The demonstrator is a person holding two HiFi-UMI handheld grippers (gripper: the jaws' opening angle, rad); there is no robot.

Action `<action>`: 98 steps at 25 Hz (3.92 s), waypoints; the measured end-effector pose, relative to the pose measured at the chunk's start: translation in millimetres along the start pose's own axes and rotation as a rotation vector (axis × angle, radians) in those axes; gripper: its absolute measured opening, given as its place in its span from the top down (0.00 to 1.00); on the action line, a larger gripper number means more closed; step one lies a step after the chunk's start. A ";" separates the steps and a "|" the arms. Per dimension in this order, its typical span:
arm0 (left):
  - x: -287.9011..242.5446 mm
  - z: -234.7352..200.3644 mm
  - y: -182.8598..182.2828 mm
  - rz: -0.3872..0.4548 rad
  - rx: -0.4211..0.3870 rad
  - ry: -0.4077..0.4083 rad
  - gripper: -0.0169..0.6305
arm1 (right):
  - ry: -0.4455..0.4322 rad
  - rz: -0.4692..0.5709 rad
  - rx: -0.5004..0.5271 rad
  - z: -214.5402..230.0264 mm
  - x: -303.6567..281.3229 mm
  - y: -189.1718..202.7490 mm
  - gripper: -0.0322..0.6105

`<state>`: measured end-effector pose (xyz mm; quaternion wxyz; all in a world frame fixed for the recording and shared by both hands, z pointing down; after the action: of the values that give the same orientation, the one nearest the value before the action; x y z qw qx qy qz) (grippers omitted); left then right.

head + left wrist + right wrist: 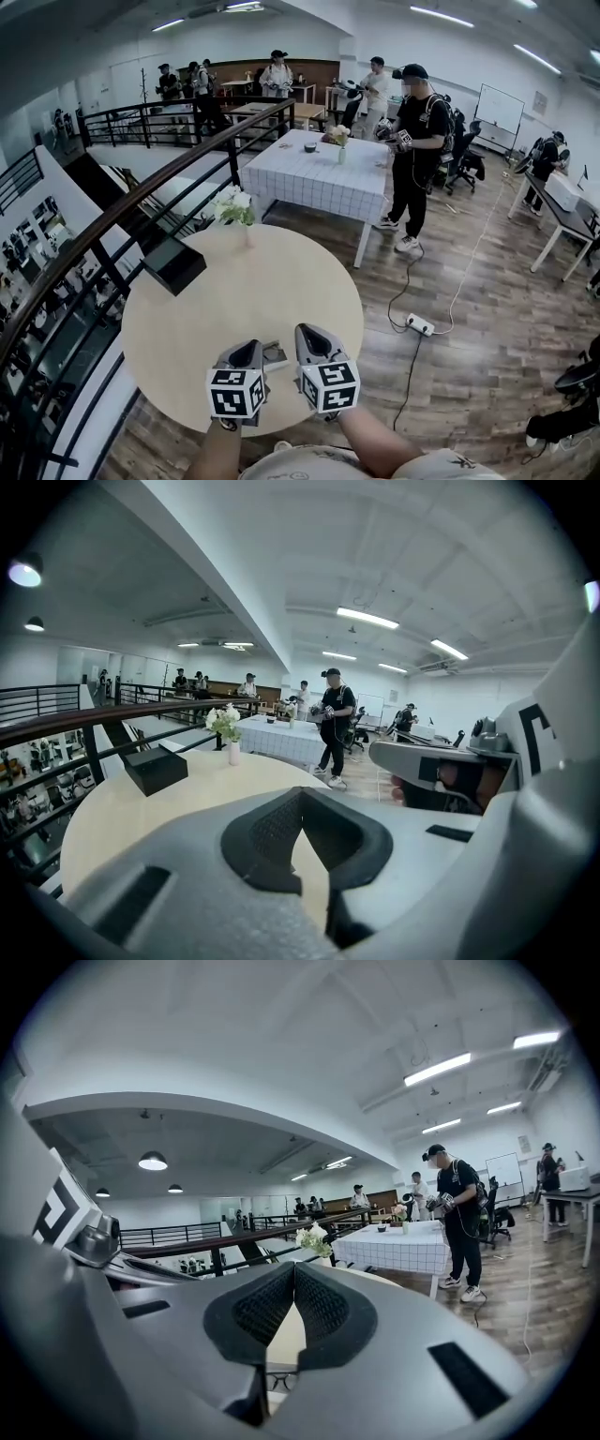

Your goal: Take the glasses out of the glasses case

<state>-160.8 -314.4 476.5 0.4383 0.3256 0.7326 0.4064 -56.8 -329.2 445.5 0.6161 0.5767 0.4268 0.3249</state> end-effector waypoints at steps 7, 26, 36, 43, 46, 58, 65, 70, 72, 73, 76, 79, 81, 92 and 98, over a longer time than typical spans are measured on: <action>-17.3 -19.6 12.8 -0.072 -0.015 0.022 0.95 | 0.021 -0.043 -0.004 1.0 -17.0 13.5 0.93; -96.2 -1.4 97.3 -0.350 -0.213 -0.010 0.95 | -0.037 -0.215 -0.039 58.0 -1.8 86.7 0.93; -126.9 -47.9 155.5 -0.552 -0.570 0.029 0.95 | -0.074 -0.281 -0.033 51.6 -7.2 103.0 0.93; -144.8 -76.8 175.1 -0.604 -0.658 -0.003 0.92 | -0.074 -0.301 -0.038 56.1 -12.5 109.1 0.93; -151.2 -86.3 181.0 -0.611 -0.654 -0.025 0.89 | -0.076 -0.309 -0.039 58.0 -13.4 112.2 0.93; -168.5 -106.7 205.0 -0.625 -0.812 -0.133 0.89 | -0.058 -0.328 -0.028 66.8 -15.8 117.4 0.93; -179.0 -113.6 214.7 -0.655 -0.853 -0.174 0.89 | -0.044 -0.338 -0.028 77.4 -18.6 119.0 0.93; -183.3 -119.4 220.8 -0.673 -0.846 -0.194 0.89 | -0.025 -0.344 -0.027 87.3 -17.2 121.2 0.93; -184.4 -122.4 221.4 -0.680 -0.844 -0.200 0.89 | -0.016 -0.345 -0.031 90.8 -16.6 121.4 0.93; -185.2 -123.9 222.4 -0.685 -0.844 -0.201 0.89 | -0.012 -0.346 -0.032 91.9 -16.4 121.7 0.93; -187.1 -127.4 227.0 -0.703 -0.845 -0.210 0.89 | -0.007 -0.352 -0.030 92.9 -16.2 124.0 0.93; -189.7 -131.8 229.8 -0.717 -0.846 -0.229 0.89 | -0.010 -0.364 -0.029 92.4 -17.7 127.2 0.93; -190.7 -133.5 230.9 -0.721 -0.849 -0.240 0.89 | -0.011 -0.369 -0.030 92.8 -17.4 128.5 0.93; -187.7 -128.3 220.2 -0.692 -0.794 -0.220 0.92 | -0.025 -0.371 -0.031 89.8 -24.8 126.5 0.93; -184.7 -108.5 218.1 -0.654 -0.769 -0.225 0.92 | -0.048 -0.363 -0.004 95.2 -18.5 131.0 0.93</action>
<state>-158.2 -402.2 769.4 0.7065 -0.0636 0.5422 0.4504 33.1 -370.8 575.0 0.6758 0.4966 0.5084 0.1952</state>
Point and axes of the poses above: the fingertips, and each gripper's own axes: x backward along the fingers, z to its right, y out of its underside, the point moved 1 cm from there along x, backward along the fingers, and after that the axes turned 8 degrees about x, right-handed, at the moved point
